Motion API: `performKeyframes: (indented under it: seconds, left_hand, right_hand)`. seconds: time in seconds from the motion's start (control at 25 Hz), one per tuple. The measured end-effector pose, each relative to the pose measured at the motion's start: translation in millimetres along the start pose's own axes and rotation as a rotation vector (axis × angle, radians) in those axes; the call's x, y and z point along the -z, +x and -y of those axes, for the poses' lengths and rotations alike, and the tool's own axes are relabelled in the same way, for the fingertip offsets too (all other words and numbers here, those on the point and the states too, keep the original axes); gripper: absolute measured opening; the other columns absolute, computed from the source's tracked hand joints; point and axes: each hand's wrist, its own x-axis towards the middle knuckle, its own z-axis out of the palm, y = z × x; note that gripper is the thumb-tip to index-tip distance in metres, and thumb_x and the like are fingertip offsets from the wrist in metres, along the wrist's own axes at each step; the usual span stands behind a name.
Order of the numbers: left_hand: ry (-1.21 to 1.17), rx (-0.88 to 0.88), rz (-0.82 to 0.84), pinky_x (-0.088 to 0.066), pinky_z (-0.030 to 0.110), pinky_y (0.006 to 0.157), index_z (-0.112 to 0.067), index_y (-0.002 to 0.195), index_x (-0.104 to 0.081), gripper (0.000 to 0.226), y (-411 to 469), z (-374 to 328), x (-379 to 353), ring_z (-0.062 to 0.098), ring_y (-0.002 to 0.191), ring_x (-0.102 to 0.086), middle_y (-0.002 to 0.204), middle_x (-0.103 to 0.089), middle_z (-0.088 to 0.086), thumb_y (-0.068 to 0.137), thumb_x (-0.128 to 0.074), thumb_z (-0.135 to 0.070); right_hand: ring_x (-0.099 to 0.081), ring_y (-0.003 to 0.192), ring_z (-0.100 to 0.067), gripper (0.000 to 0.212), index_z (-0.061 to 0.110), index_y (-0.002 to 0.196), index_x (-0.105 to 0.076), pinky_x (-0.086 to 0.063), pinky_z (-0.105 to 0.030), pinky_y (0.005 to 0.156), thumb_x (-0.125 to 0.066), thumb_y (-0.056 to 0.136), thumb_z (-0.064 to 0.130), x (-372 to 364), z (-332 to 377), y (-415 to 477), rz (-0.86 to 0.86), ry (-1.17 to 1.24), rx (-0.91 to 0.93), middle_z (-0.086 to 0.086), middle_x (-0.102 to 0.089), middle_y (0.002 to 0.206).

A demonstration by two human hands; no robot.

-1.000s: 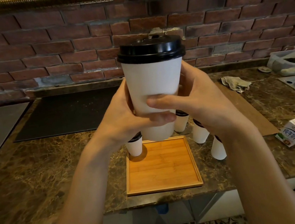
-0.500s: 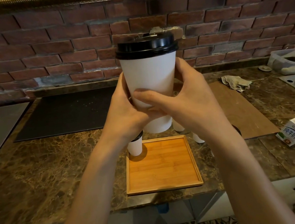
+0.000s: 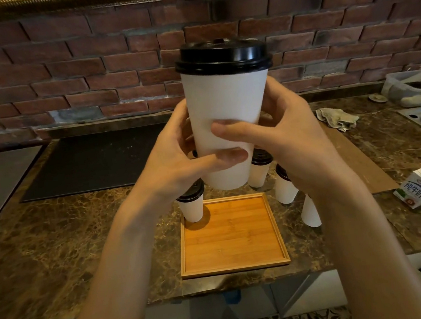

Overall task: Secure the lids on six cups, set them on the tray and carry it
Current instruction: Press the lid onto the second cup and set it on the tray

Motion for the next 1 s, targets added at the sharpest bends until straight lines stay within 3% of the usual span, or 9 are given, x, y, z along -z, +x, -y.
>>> performKeyframes:
  seconds: [0.32, 0.48, 0.6, 0.8, 1.0]
  left_hand:
    - [-0.024, 0.012, 0.051, -0.054, 0.026, 0.083, -0.032, 0.131, -0.042, 0.086, 0, 4, 0, 0.015, 0.115, -0.059, 0.122, -0.061, -0.007, 0.057, -0.084, -0.025]
    - [-0.031, 0.007, 0.034, -0.055, 0.028, 0.082, -0.031, 0.132, -0.042, 0.088, -1, 5, -3, 0.017, 0.114, -0.059, 0.122, -0.060, -0.005, 0.055, -0.086, -0.027]
    - [-0.027, -0.010, 0.008, -0.054, 0.026, 0.082, -0.032, 0.131, -0.043, 0.085, 0, 4, -4, 0.015, 0.114, -0.059, 0.121, -0.061, -0.007, 0.058, -0.085, -0.026]
    - [-0.014, -0.037, -0.082, -0.053, 0.019, 0.081, -0.028, 0.136, -0.037, 0.089, 0, 5, -14, 0.007, 0.115, -0.058, 0.123, -0.058, -0.010, 0.061, -0.085, -0.024]
    - [0.017, -0.042, -0.174, -0.050, 0.010, 0.076, -0.026, 0.137, -0.034, 0.090, 2, 7, -21, -0.005, 0.111, -0.056, 0.122, -0.055, -0.014, 0.062, -0.084, -0.016]
  right_hand:
    - [-0.062, 0.112, -0.009, 0.069, 0.022, 0.130, -0.055, -0.054, -0.025, 0.087, -0.077, 0.066, 0.037, 11, -2, 0, 0.149, 0.032, -0.042, 0.009, -0.068, 0.116]
    - [-0.063, 0.111, -0.009, 0.060, 0.027, 0.123, -0.056, -0.055, -0.027, 0.088, -0.081, 0.068, 0.024, 12, -4, 0, 0.173, 0.050, -0.063, 0.010, -0.069, 0.112]
    - [-0.063, 0.110, -0.008, 0.057, 0.026, 0.123, -0.056, -0.056, -0.031, 0.090, -0.076, 0.070, 0.026, 10, -2, 1, 0.141, 0.020, -0.078, 0.008, -0.068, 0.114]
    - [-0.061, 0.111, -0.007, 0.072, 0.021, 0.132, -0.055, -0.056, -0.036, 0.092, -0.081, 0.068, 0.039, 3, 6, 1, 0.049, -0.089, -0.118, 0.007, -0.065, 0.118]
    - [-0.060, 0.106, -0.005, 0.067, 0.023, 0.131, -0.053, -0.058, -0.031, 0.086, -0.082, 0.072, 0.036, -6, 4, 0, -0.048, -0.173, -0.118, 0.010, -0.063, 0.115]
